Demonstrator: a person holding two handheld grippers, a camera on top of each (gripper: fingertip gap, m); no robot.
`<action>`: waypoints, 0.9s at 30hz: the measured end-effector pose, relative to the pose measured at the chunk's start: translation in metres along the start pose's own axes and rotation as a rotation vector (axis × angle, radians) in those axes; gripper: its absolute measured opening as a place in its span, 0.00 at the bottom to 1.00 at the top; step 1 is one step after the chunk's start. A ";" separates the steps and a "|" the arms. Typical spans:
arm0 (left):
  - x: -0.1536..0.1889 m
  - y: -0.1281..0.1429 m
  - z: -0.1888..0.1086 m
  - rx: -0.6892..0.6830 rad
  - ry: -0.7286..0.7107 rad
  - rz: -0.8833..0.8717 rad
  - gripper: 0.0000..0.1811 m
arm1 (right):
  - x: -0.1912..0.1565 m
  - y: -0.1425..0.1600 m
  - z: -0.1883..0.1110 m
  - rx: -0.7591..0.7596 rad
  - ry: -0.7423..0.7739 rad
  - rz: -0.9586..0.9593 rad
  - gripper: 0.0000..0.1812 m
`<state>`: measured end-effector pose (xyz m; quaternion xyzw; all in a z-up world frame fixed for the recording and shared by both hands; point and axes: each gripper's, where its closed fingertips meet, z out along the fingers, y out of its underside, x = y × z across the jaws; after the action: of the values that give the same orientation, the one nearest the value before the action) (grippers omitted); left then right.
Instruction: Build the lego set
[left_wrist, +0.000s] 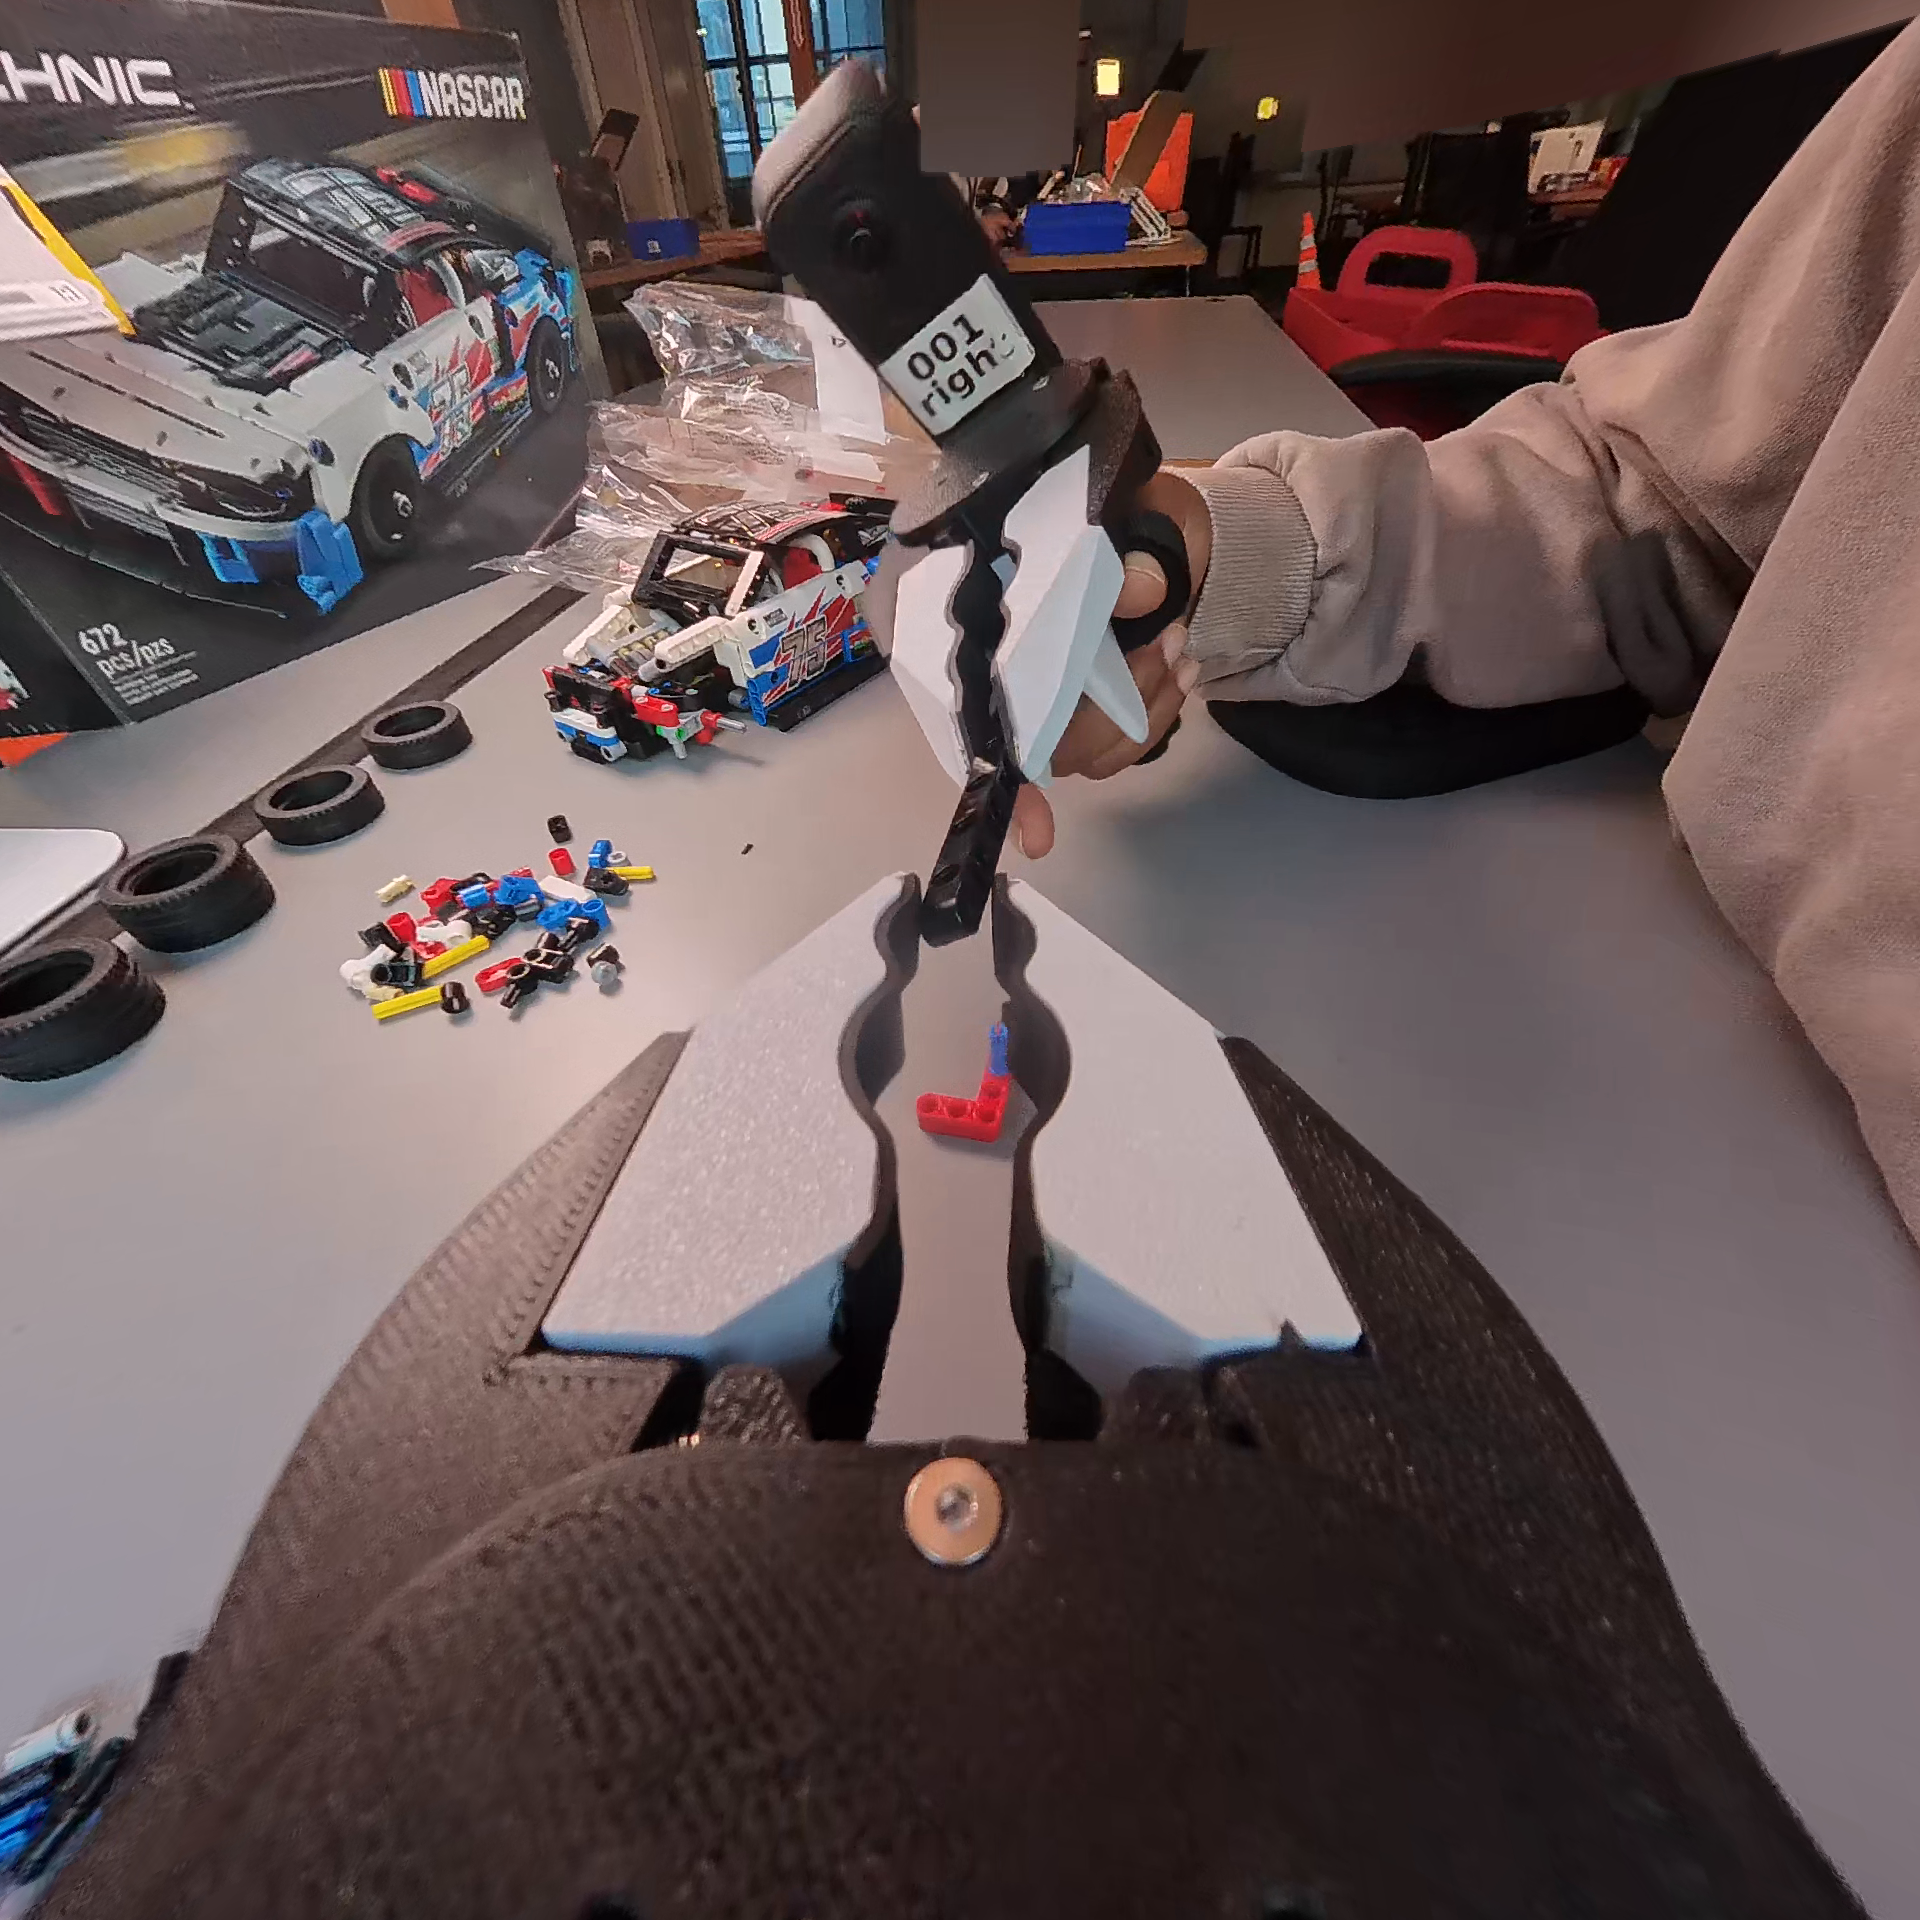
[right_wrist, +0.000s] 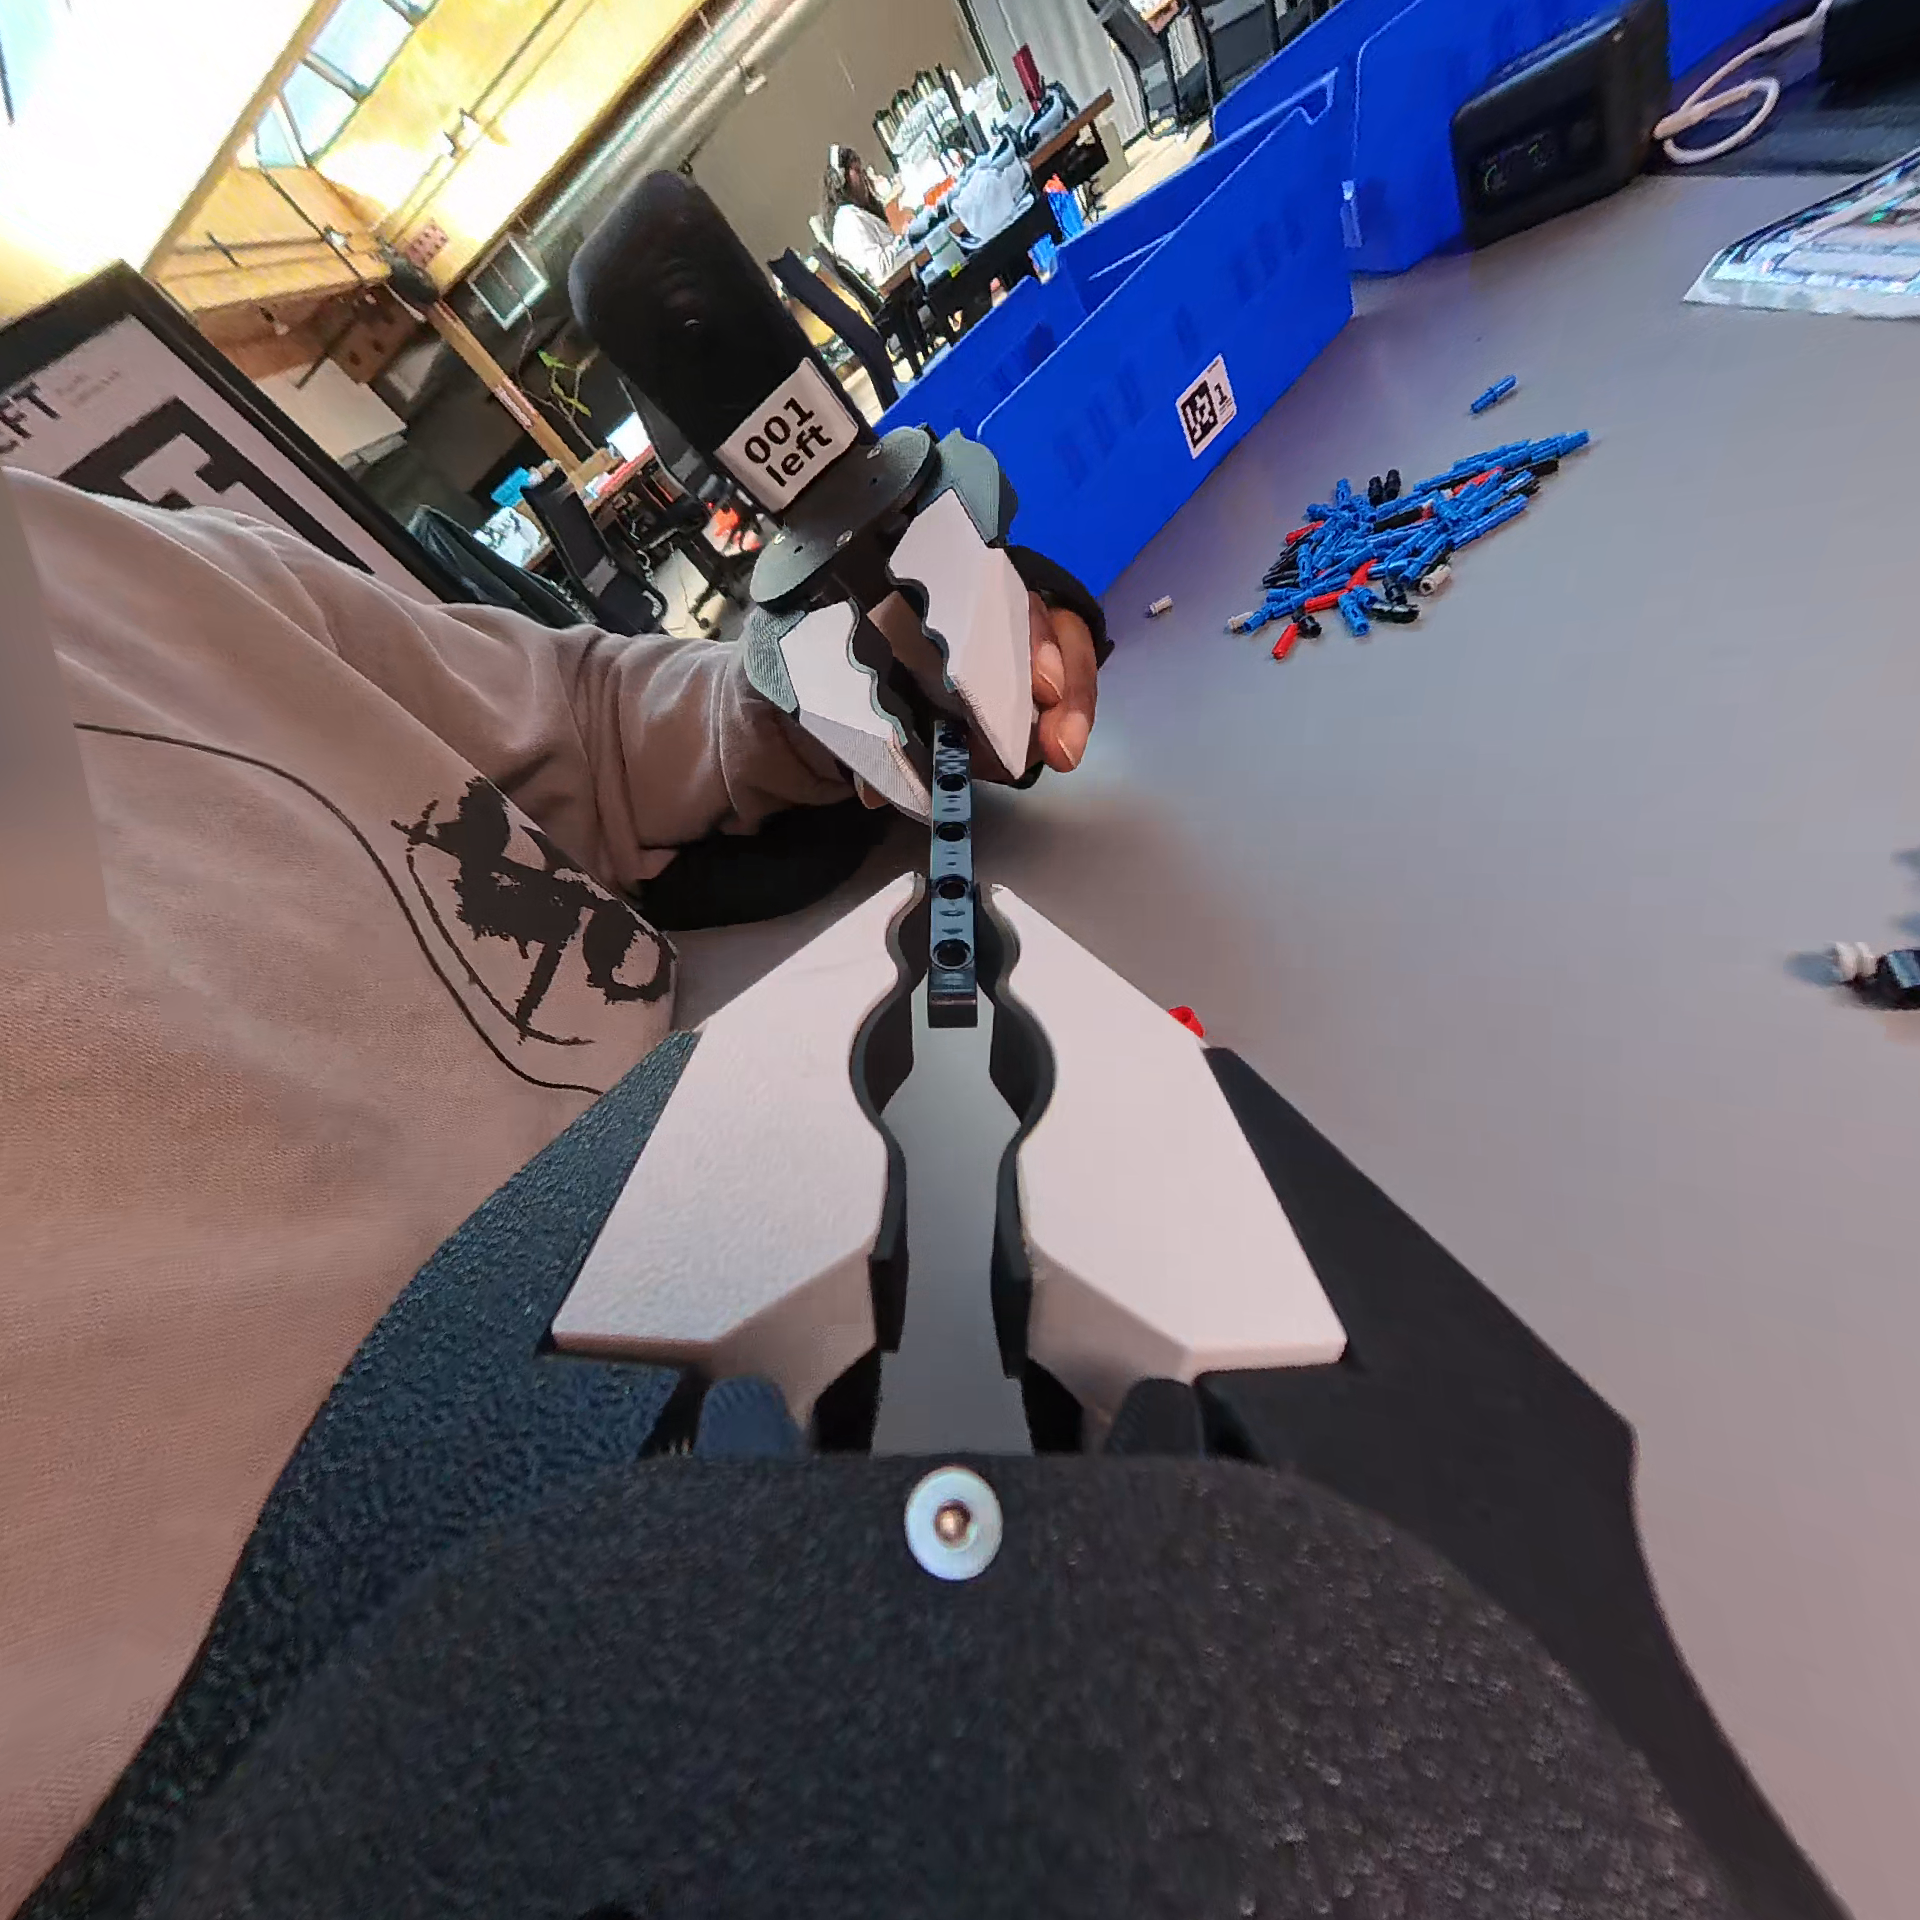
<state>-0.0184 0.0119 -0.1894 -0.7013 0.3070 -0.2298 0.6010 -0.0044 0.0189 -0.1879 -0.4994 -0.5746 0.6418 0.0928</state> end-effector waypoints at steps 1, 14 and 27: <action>0.001 0.001 0.001 -0.003 0.013 -0.029 0.07 | 0.000 0.000 -0.002 -0.007 0.019 -0.065 0.03; 0.018 0.038 0.029 -0.219 0.129 -0.088 0.04 | 0.018 0.046 -0.020 -0.235 0.211 -0.465 0.04; 0.013 0.057 0.029 -0.339 0.090 -0.028 0.08 | 0.030 0.064 -0.009 -0.328 0.278 -0.470 0.03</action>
<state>0.0024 0.0182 -0.2507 -0.7857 0.3583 -0.2142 0.4565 0.0166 0.0244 -0.2551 -0.4443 -0.7517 0.4273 0.2344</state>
